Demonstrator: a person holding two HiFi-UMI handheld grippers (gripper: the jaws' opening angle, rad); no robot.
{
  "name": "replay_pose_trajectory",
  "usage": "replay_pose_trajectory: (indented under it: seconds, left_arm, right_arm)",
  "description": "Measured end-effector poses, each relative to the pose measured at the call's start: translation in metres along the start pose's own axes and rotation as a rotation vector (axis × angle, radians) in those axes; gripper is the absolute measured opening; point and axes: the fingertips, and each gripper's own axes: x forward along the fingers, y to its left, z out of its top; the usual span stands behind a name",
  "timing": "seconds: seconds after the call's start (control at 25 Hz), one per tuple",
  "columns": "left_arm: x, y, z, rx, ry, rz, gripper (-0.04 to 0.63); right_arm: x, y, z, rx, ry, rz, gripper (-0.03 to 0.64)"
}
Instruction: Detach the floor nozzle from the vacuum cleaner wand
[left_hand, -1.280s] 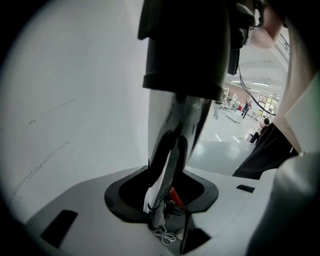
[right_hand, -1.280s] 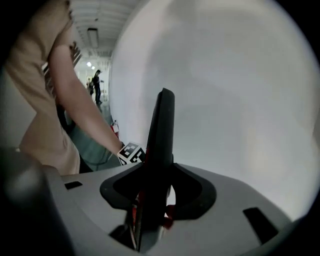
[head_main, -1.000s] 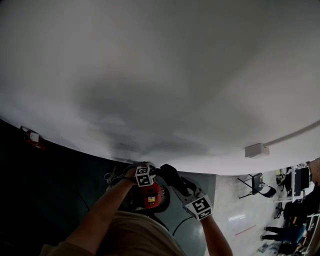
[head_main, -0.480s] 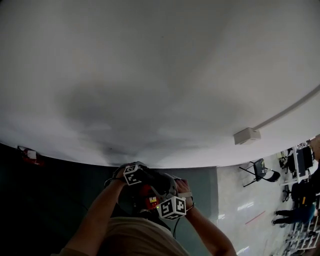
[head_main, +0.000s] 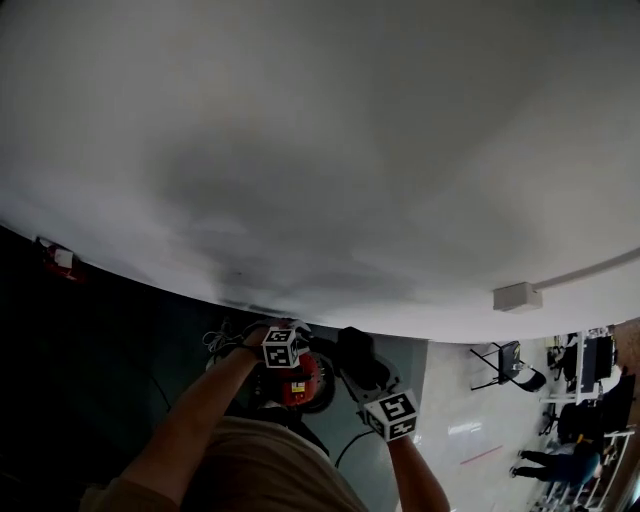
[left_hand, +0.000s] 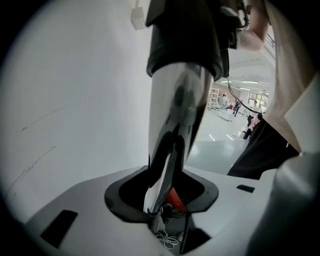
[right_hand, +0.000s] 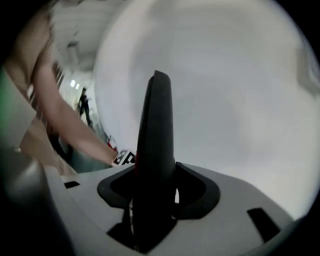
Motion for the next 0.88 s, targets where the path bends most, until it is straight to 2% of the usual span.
replay_pose_trajectory:
  seconds: [0.04, 0.08, 0.12, 0.16, 0.2, 0.24, 0.28, 0.36, 0.44, 0.56, 0.64, 0.72, 0.8, 0.88]
  left_arm:
    - [0.002, 0.000, 0.003, 0.006, 0.000, 0.001, 0.155]
    - [0.004, 0.000, 0.005, 0.005, 0.005, 0.003, 0.156]
    - [0.004, 0.003, 0.006, -0.007, 0.010, 0.014, 0.156]
    - [0.002, 0.012, 0.004, -0.030, 0.015, 0.035, 0.155]
    - [-0.003, 0.024, 0.000, -0.052, 0.023, 0.058, 0.153]
    - [-0.009, 0.037, -0.006, -0.065, 0.038, 0.073, 0.153]
    - [-0.015, 0.048, -0.013, -0.072, 0.059, 0.085, 0.154]
    - [-0.026, 0.066, -0.028, -0.115, 0.099, 0.132, 0.155]
    - [-0.036, 0.081, -0.045, -0.218, 0.112, 0.213, 0.155]
    - [-0.047, 0.098, -0.061, -0.359, 0.105, 0.297, 0.158]
    - [-0.047, 0.103, -0.063, -0.434, 0.100, 0.332, 0.165]
    - [-0.051, 0.106, -0.063, -0.553, 0.067, 0.389, 0.205]
    - [-0.062, 0.108, -0.062, -0.721, 0.003, 0.455, 0.265]
    - [-0.076, 0.109, -0.062, -0.989, -0.147, 0.475, 0.291]
  right_arm:
    - [-0.004, -0.005, 0.001, 0.011, 0.001, 0.000, 0.224]
    - [-0.008, 0.003, 0.006, -0.112, 0.016, -0.024, 0.224]
    - [-0.013, 0.021, 0.015, -0.312, 0.024, -0.054, 0.224]
    - [-0.020, 0.041, 0.028, -0.466, 0.001, -0.068, 0.224]
    - [-0.027, 0.054, 0.043, -0.488, -0.052, -0.054, 0.224]
    - [-0.035, 0.054, 0.059, -0.388, -0.119, -0.033, 0.224]
    - [-0.043, 0.041, 0.071, -0.232, -0.179, -0.029, 0.225]
    - [-0.061, -0.006, 0.080, 0.027, -0.239, -0.075, 0.225]
    - [-0.077, -0.048, 0.074, 0.138, -0.237, -0.131, 0.225]
    - [-0.084, -0.066, 0.064, 0.142, -0.206, -0.155, 0.225]
    - [-0.076, -0.051, 0.050, 0.065, -0.175, -0.140, 0.225]
    - [-0.066, -0.026, 0.042, -0.002, -0.152, -0.109, 0.227]
    - [-0.059, -0.006, 0.037, 0.001, -0.156, -0.076, 0.227]
    - [-0.056, 0.004, 0.031, 0.041, -0.176, -0.056, 0.227]
